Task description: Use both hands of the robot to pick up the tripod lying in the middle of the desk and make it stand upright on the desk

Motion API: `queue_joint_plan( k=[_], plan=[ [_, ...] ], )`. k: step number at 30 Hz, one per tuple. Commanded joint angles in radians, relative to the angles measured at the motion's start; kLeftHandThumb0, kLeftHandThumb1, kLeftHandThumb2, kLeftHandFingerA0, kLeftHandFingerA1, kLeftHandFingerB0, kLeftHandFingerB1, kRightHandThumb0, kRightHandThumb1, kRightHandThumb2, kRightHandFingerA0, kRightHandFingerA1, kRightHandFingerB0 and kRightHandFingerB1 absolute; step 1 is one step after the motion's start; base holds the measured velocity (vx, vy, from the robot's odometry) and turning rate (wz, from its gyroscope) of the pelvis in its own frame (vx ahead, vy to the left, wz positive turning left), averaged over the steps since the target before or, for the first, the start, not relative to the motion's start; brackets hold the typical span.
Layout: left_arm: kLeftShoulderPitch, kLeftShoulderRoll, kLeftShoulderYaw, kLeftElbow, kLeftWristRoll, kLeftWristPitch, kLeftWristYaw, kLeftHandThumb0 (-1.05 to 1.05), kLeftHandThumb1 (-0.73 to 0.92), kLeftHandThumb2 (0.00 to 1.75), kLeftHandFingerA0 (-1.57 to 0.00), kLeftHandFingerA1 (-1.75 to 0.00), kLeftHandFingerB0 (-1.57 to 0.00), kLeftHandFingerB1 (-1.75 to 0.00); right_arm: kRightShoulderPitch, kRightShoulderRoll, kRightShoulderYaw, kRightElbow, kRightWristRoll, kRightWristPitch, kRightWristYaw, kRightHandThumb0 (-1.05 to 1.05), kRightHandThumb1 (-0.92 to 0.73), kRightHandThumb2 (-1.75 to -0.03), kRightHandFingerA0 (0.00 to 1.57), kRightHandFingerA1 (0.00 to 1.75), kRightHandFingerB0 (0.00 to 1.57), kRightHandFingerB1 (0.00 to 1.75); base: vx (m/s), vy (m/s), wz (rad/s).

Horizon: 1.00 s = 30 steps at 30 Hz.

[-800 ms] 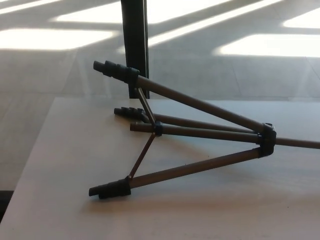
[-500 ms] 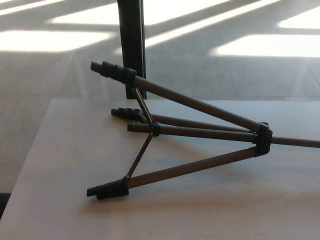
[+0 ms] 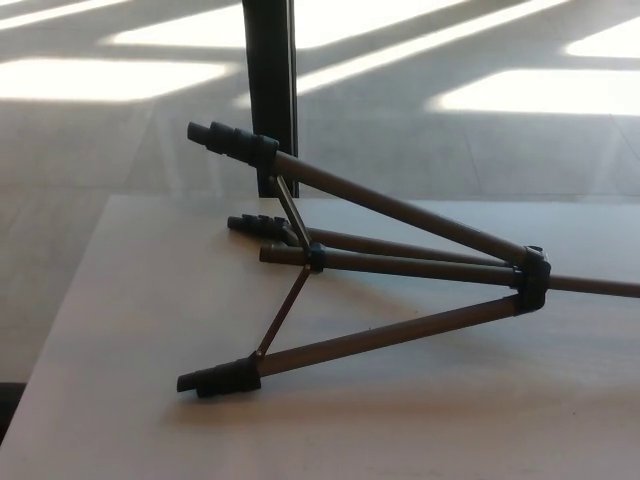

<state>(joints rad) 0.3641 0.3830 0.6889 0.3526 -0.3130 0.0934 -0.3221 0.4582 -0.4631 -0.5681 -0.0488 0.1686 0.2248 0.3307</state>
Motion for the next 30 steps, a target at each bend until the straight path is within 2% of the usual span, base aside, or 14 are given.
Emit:
queue_joint_plan(
  k=[1, 2, 3, 4, 5, 11, 22, 23, 24, 25, 26, 28, 29, 30],
  plan=[
    [-0.048, 0.135, 0.071, -0.019, -0.088, -0.023, -0.104, -0.72, 0.62, 0.6, -0.58, -0.45, -0.53, -0.37, 0.006, -0.13, -0.14, -0.171, 0.196, 0.286, 0.102, -0.65, -0.72, -0.62, 0.55, 0.49, 0.43, 0.34, 0.0, 0.0, 0.0],
    [-0.077, 0.156, 0.071, -0.056, -0.097, -0.008, -0.103, -0.75, 0.48, 0.89, -0.57, -0.57, -0.5, -0.51, -0.022, -0.139, -0.147, -0.193, 0.212, 0.291, 0.1, -0.71, -0.6, -0.96, 0.52, 0.59, 0.37, 0.49, 0.0, 0.0, 0.0],
    [-0.095, 0.17, 0.069, -0.072, -0.102, -0.028, -0.122, -0.73, 0.62, 0.6, -0.67, -0.5, -0.59, -0.38, -0.046, -0.142, -0.151, -0.222, 0.226, 0.302, 0.09, -0.68, -0.57, -0.96, 0.54, 0.59, 0.41, 0.51, 0.0, 0.0, 0.0],
    [-0.098, 0.172, 0.07, -0.073, -0.102, -0.029, -0.125, -0.73, 0.62, 0.6, -0.67, -0.5, -0.59, -0.38, -0.049, -0.143, -0.153, -0.228, 0.228, 0.309, 0.089, -0.68, -0.57, -0.96, 0.54, 0.59, 0.41, 0.51, 0.0, 0.0, 0.0],
    [-0.152, 0.208, 0.058, -0.136, -0.112, 0.02, -0.111, -0.76, 0.58, 0.59, -0.73, -0.45, -0.66, -0.39, -0.11, -0.142, -0.134, -0.259, 0.237, 0.271, 0.077, -0.66, -0.73, -0.63, 0.7, 0.48, 0.59, 0.4, 0.0, 0.0, 0.0],
    [-0.295, 0.291, -0.009, -0.264, -0.097, 0.084, -0.102, -0.75, 0.56, 0.59, -0.74, -0.43, -0.63, -0.39, -0.235, -0.115, -0.086, -0.429, 0.3, 0.335, 0.028, -0.65, -0.71, -0.62, 0.8, 0.53, 0.66, 0.43, 0.0, 0.0, 0.0],
    [-0.556, 0.333, -0.212, -0.661, -0.138, 0.327, -0.02, -0.61, 0.65, 0.59, -0.47, -0.63, -0.43, -0.49, -0.488, 0.137, 0.254, -0.611, 0.329, 0.449, -0.131, -0.68, -0.69, -0.59, 0.84, 0.75, 0.69, 0.55, 0.0, 0.0, 0.0],
    [-0.579, 0.332, -0.231, -0.68, -0.133, 0.342, -0.013, -0.58, 0.5, 0.97, -0.45, -0.7, -0.29, -0.56, -0.498, 0.168, 0.283, -0.595, 0.33, 0.472, -0.141, -0.67, -0.68, -0.61, 0.82, 0.75, 0.68, 0.56, 0.0, 0.0, 0.0],
    [-0.609, 0.329, -0.257, -0.703, -0.122, 0.374, 0.009, -0.55, 0.7, 0.61, -0.39, -0.65, -0.38, -0.5, -0.475, 0.198, 0.345, -0.588, 0.288, 0.48, -0.154, -0.66, -0.71, -0.61, 0.81, 0.71, 0.67, 0.53, 0.0, 0.0, 0.0],
    [-0.614, 0.327, -0.259, -0.706, -0.12, 0.381, 0.012, -0.55, 0.7, 0.61, -0.39, -0.65, -0.38, -0.5, -0.474, 0.203, 0.352, -0.589, 0.281, 0.484, -0.156, -0.66, -0.71, -0.61, 0.81, 0.71, 0.67, 0.53, 0.0, 0.0, 0.0],
    [-0.636, 0.317, -0.275, -0.703, -0.112, 0.381, 0.015, -0.54, 0.51, 0.95, -0.37, -0.68, -0.3, -0.59, -0.473, 0.233, 0.38, -0.571, 0.283, 0.515, -0.169, -0.69, -0.69, -0.61, 0.79, 0.73, 0.65, 0.53, 0.0, 0.0, 0.0],
    [-0.645, 0.309, -0.28, -0.706, -0.107, 0.387, 0.018, -0.54, 0.51, 0.95, -0.37, -0.68, -0.3, -0.59, -0.476, 0.248, 0.393, -0.564, 0.281, 0.534, -0.175, -0.69, -0.69, -0.61, 0.79, 0.73, 0.65, 0.53, 0.0, 0.0, 0.0],
    [-0.666, 0.312, -0.318, -0.691, -0.065, 0.366, 0.009, -0.55, 0.7, 0.61, -0.38, -0.69, -0.36, -0.52, -0.451, 0.317, 0.443, -0.515, 0.275, 0.518, -0.187, -0.69, -0.69, -0.6, 0.74, 0.76, 0.62, 0.54, 0.0, 0.0, 0.0],
    [-0.667, 0.312, -0.319, -0.692, -0.064, 0.369, 0.01, -0.55, 0.7, 0.61, -0.38, -0.69, -0.36, -0.52, -0.452, 0.32, 0.443, -0.516, 0.273, 0.521, -0.188, -0.69, -0.69, -0.6, 0.74, 0.76, 0.62, 0.54, 0.0, 0.0, 0.0]
  ],
)
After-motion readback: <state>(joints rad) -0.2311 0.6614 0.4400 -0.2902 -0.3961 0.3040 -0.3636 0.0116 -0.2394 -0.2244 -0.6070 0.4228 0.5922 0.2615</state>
